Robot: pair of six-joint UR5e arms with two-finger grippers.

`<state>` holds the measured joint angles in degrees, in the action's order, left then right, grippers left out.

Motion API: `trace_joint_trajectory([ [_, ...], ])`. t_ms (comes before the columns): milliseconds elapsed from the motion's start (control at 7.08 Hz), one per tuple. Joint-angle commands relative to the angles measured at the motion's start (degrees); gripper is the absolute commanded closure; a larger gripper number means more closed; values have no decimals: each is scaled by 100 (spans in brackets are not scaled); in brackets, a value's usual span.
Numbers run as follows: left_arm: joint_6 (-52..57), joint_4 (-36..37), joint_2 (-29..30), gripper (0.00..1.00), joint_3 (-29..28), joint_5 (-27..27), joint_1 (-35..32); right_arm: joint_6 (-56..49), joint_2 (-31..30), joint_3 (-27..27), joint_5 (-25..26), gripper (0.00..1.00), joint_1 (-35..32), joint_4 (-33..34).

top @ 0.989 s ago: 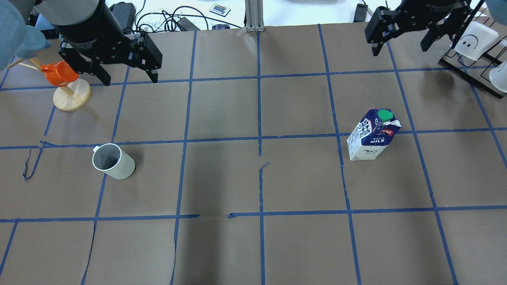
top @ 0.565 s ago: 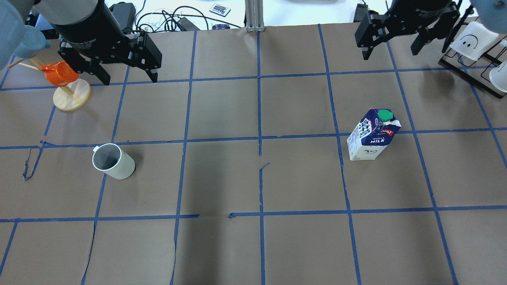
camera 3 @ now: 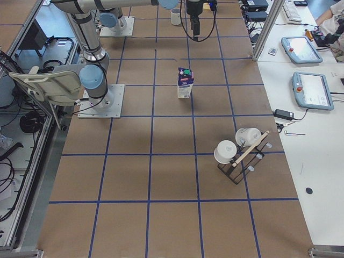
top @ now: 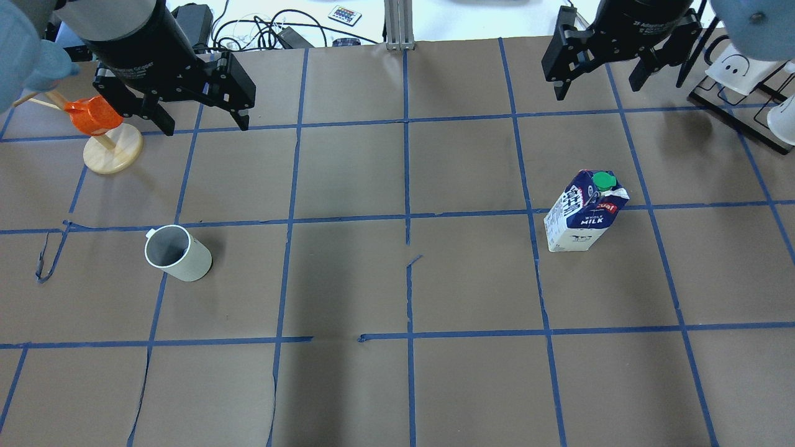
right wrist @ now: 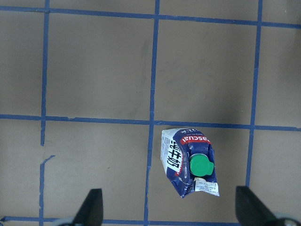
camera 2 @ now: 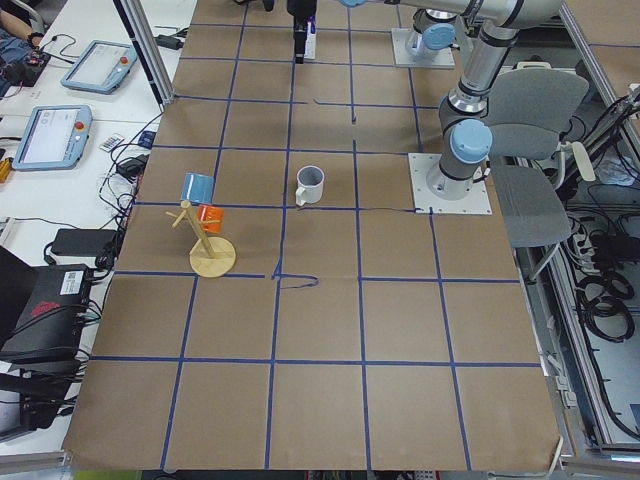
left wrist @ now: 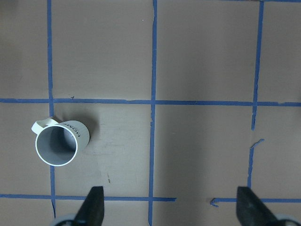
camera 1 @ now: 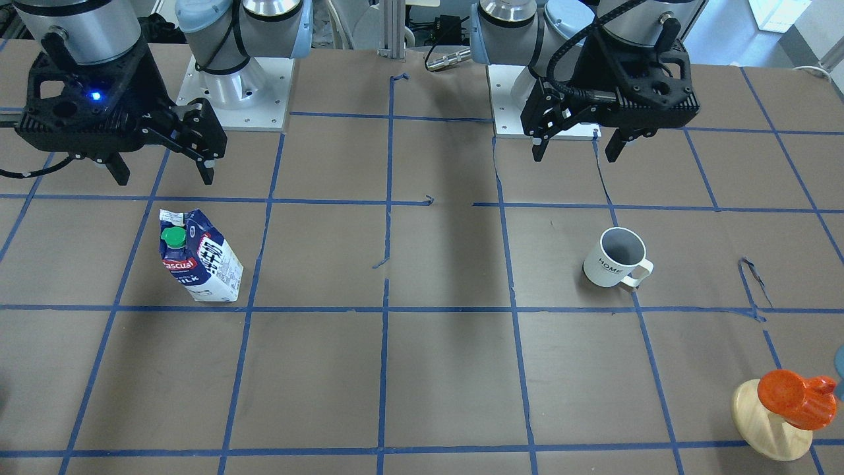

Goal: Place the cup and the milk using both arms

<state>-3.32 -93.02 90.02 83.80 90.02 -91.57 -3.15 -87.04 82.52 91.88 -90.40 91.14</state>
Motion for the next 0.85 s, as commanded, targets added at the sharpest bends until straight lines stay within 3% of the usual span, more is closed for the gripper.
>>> trace_joint_trajectory([
  [0, 33, -14, -19, 0, 5, 42, -10, -10, -15, 63, -4, 0, 14, 0],
  [707, 42, -85, -54, 0, 67, 59, 25, -45, -15, 124, 14, 0, 58, 9],
])
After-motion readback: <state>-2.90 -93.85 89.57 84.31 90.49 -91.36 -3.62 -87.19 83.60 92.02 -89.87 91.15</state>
